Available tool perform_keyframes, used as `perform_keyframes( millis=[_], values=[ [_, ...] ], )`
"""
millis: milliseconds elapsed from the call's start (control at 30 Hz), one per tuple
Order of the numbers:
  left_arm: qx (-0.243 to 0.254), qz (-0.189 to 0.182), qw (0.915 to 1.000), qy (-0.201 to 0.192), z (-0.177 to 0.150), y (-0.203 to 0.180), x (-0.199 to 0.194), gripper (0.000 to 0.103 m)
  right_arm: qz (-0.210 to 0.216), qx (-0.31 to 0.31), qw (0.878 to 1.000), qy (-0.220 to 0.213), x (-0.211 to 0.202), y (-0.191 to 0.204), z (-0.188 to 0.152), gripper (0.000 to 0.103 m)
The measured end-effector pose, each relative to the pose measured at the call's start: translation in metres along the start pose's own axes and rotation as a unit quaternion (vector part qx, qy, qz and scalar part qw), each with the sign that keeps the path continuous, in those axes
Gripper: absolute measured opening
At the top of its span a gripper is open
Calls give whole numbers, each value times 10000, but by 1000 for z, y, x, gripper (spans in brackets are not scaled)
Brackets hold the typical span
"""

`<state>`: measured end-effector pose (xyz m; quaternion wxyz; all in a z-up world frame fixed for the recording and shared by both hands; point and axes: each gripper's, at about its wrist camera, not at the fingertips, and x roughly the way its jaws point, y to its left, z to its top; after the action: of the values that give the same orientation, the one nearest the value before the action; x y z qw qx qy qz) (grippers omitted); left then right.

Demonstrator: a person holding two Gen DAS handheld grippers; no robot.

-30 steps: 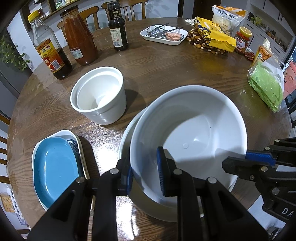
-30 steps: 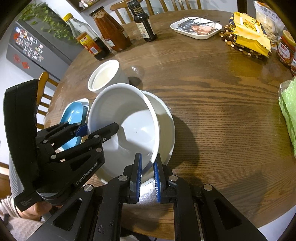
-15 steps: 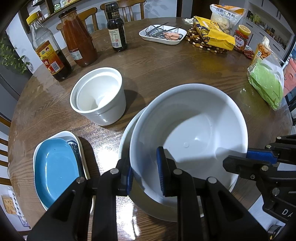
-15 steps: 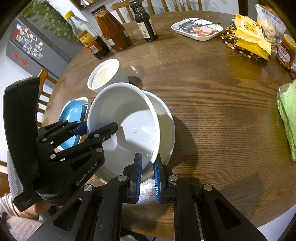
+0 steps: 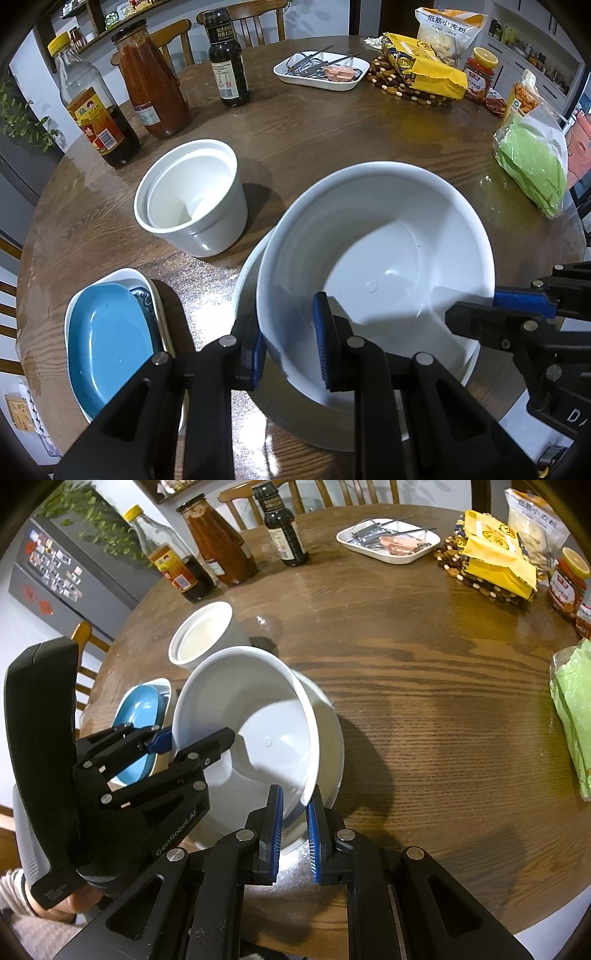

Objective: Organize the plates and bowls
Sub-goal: 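Hold the second white bowl with both grippers and settle it in place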

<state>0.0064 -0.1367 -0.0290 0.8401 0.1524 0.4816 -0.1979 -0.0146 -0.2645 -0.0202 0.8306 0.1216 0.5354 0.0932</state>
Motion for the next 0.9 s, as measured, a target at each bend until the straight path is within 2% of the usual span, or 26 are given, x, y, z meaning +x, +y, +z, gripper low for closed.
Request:
perform_keyframes(
  millis=[400, 900],
  values=[
    [-92, 116, 9998, -143, 12, 2, 7, 24, -128, -36, 9997, -202, 3, 1, 12, 14],
    [-127, 163, 9997, -130, 11, 3, 6, 26, -154, -84, 9996, -203, 2, 4, 11, 14]
  ],
)
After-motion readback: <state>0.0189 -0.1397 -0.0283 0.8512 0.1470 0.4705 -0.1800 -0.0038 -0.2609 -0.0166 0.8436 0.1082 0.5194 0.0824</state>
